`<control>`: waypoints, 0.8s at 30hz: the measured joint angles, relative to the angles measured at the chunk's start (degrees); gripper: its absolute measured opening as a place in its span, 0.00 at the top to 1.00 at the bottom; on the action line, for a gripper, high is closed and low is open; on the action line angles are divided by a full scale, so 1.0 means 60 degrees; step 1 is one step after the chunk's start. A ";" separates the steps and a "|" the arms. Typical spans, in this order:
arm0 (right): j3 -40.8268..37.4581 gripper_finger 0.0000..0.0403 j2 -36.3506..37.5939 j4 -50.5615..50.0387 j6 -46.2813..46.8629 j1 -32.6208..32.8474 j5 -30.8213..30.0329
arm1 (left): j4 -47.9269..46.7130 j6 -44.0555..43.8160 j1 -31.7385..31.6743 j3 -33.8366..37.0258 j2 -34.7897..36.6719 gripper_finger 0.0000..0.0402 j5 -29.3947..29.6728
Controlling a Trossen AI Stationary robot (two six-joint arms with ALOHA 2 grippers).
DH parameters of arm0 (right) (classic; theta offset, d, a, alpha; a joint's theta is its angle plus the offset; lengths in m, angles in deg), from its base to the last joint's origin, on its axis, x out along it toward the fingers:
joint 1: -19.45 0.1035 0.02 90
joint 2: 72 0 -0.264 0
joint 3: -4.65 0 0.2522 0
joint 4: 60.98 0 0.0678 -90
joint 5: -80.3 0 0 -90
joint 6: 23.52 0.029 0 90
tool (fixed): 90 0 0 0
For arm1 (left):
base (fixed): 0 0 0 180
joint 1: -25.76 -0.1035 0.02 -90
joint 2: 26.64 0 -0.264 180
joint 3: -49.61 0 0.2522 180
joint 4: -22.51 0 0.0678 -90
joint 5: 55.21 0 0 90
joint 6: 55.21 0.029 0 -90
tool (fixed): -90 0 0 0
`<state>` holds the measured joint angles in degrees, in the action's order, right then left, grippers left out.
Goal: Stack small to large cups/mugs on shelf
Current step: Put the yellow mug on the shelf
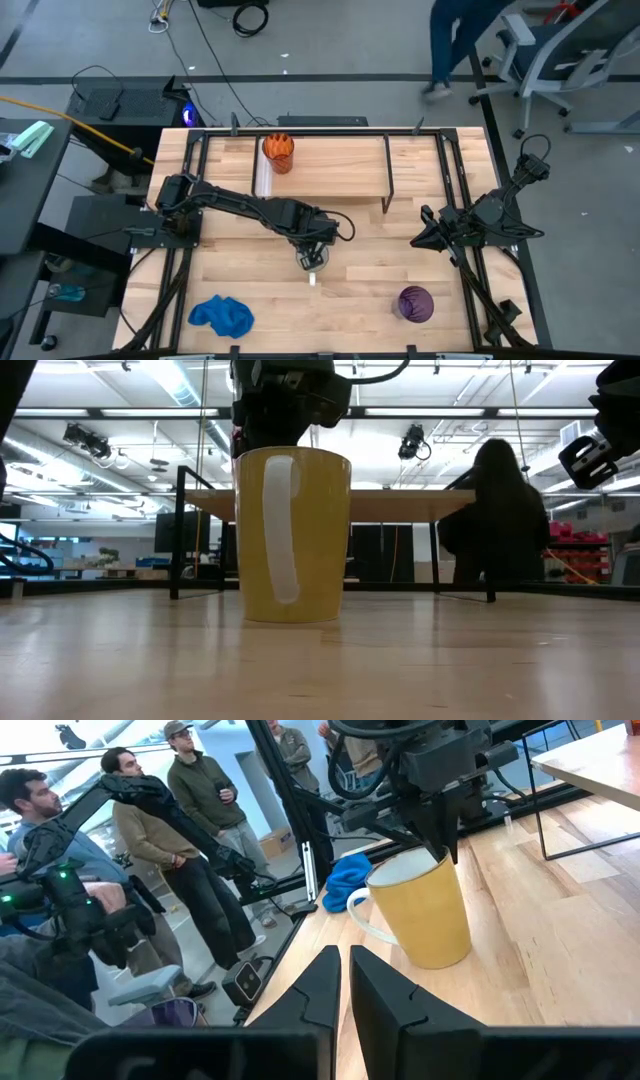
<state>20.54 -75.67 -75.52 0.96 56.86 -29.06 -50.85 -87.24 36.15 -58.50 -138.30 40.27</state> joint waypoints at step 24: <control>0.0000 0.92 0.0001 0.0000 -0.0030 0.0000 -0.0001 | -0.2325 -0.0240 -0.0121 -0.5040 -0.0033 0.95 0.0108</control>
<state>20.54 -75.67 -75.52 0.77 56.86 -29.06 -64.80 -88.68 35.43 -88.74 -138.49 40.92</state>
